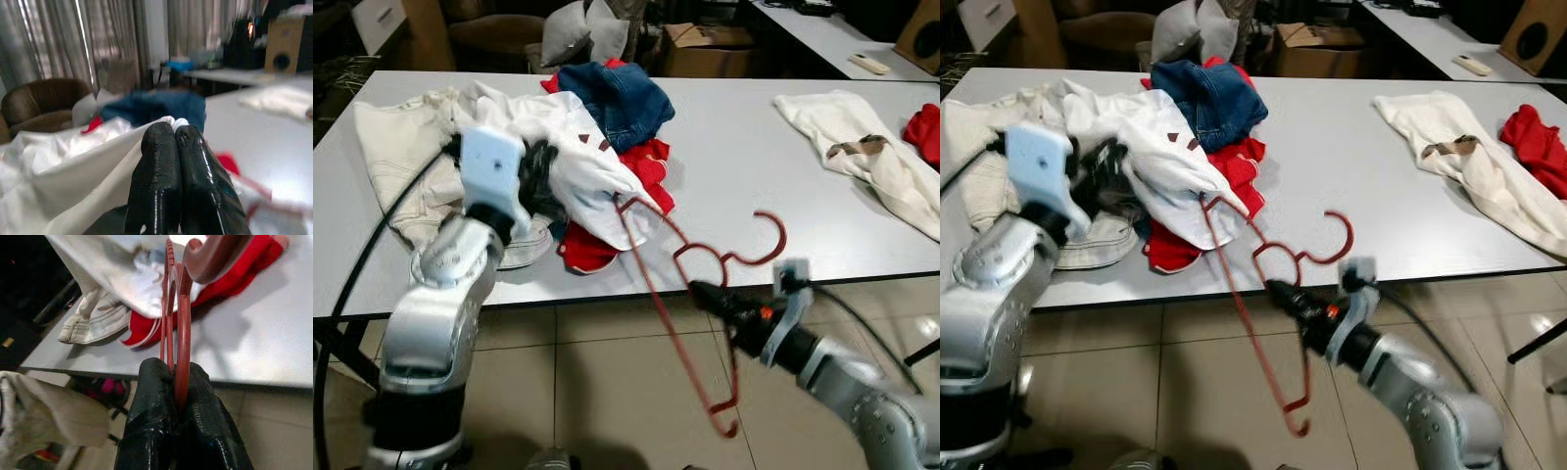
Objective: Hang hanger
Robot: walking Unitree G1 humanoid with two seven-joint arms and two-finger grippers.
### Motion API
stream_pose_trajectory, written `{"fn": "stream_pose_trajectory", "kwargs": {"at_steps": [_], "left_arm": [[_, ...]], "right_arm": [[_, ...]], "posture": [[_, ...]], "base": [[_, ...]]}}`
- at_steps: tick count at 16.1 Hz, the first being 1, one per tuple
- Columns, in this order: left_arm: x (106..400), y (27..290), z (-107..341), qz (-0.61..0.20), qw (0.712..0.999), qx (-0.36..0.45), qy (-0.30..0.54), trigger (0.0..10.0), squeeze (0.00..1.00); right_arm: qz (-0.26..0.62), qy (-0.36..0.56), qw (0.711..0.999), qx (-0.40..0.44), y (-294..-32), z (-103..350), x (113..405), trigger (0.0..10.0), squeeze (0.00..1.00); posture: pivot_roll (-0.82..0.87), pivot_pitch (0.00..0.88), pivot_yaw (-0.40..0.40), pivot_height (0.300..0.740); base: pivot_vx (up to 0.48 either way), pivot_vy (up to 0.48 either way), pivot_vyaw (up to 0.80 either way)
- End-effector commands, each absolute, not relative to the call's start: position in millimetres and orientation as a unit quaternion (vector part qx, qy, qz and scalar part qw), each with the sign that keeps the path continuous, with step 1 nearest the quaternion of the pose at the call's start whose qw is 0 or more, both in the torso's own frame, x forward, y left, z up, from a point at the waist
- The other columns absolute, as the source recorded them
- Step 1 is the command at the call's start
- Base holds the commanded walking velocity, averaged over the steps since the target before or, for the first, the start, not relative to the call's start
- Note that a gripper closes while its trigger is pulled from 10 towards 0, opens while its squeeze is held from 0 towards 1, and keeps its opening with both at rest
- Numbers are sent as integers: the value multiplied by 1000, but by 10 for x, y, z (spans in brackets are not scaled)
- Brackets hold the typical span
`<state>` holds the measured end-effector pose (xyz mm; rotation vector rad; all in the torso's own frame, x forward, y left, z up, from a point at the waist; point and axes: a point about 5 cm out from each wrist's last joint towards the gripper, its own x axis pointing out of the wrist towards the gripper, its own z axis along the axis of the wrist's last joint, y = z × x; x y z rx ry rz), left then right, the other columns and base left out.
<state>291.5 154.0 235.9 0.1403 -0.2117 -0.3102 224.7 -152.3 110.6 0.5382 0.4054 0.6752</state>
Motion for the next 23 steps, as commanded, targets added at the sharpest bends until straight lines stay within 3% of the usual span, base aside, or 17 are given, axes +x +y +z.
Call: {"fn": "stream_pose_trajectory", "kwargs": {"at_steps": [1,4,8,12,14,17,20,23], "left_arm": [[2899,1515,2423,-164,977,60,-123,0,0],[2829,1480,2463,-194,969,50,-146,0,0],[2800,1452,2323,-228,961,106,-118,0,0],[2665,1376,2296,-305,936,119,-130,0,0],[2607,1515,2109,-282,946,133,-92,0,0],[2535,1793,1636,-179,973,147,15,0,0],[2413,1818,1291,-155,970,163,95,0,0],[2453,1777,1335,-145,974,154,77,0,0]], "right_arm": [[316,205,887,269,-1551,1072,2235,10000,0],[311,209,876,304,-1536,1027,2226,10000,0],[315,179,863,351,-1558,1126,2252,10000,0],[298,182,846,402,-1604,1133,2377,10000,0],[276,175,848,417,-1646,1167,2487,10000,0],[285,87,857,420,-1697,1438,2620,10000,0],[293,159,868,369,-1591,1238,2511,10000,0],[263,202,873,359,-1611,1077,2445,10000,0]], "posture": [[58,19,-37,740],[66,18,-36,740],[67,17,-38,740],[70,24,-51,740],[74,34,-68,740],[75,44,-77,740],[73,49,-78,740],[68,49,-69,740]], "base": [[0,0,0],[0,0,0],[0,0,0],[0,0,0],[0,0,0],[0,0,0],[0,0,0],[0,0,0]]}}
